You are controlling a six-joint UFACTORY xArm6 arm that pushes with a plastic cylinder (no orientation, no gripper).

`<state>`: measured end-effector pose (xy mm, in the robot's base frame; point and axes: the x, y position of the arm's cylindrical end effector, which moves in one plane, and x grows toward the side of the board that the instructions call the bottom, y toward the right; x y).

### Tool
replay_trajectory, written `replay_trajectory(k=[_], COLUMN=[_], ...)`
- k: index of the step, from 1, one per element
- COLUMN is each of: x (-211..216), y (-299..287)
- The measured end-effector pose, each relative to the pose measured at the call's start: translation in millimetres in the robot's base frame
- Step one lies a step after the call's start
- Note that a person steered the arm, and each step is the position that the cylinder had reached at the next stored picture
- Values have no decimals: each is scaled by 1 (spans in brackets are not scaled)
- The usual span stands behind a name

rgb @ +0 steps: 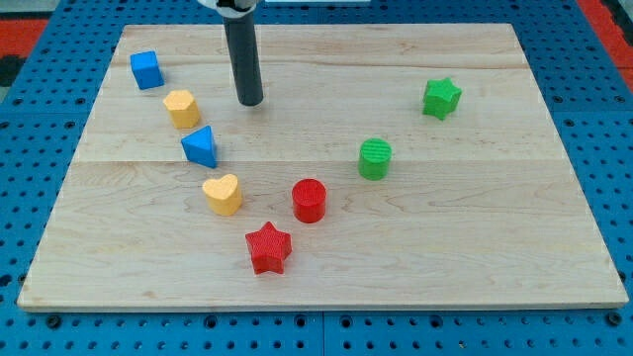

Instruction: Push the green star slightly to the top

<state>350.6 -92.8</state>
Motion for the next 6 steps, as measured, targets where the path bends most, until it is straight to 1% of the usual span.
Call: replay_trajectory(k=[1,2,3,4,5,6], x=[29,26,33,33,16,-21], y=[-44,-5,133,251,270,183])
